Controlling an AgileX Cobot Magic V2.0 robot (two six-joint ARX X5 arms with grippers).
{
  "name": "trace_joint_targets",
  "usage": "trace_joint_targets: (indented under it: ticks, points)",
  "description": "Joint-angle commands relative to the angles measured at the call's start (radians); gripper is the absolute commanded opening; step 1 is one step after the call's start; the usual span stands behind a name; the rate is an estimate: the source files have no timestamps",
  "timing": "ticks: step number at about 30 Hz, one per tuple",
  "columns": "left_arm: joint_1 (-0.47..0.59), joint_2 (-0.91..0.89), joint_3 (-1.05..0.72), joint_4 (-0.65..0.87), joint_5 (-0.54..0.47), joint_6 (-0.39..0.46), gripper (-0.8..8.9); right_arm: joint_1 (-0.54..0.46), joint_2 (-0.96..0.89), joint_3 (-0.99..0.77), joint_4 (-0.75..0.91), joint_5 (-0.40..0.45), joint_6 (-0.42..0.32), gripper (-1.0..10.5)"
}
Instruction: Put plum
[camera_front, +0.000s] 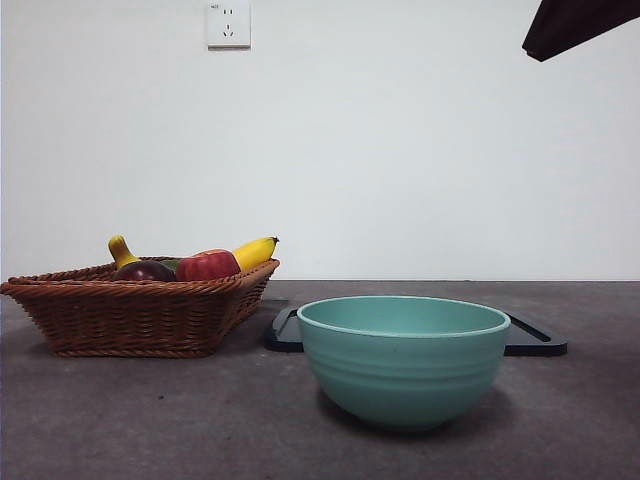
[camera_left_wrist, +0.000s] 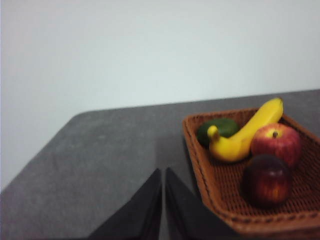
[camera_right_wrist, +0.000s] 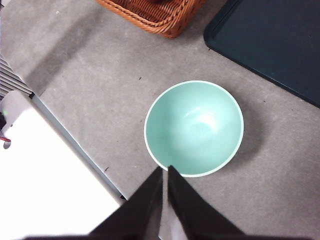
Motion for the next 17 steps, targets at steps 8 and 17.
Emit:
trace_joint_targets:
  ticks: [8,17]
  points:
    - [0.003,-0.055,-0.031,-0.098,-0.008,-0.006,0.11,0.01,0.008,0.015,0.006,0.0,-0.008,0.1]
    - [0.003,-0.073,-0.031,-0.232,-0.008,-0.006,0.11,0.01,0.008,0.015,0.006,0.0,-0.008,0.1]
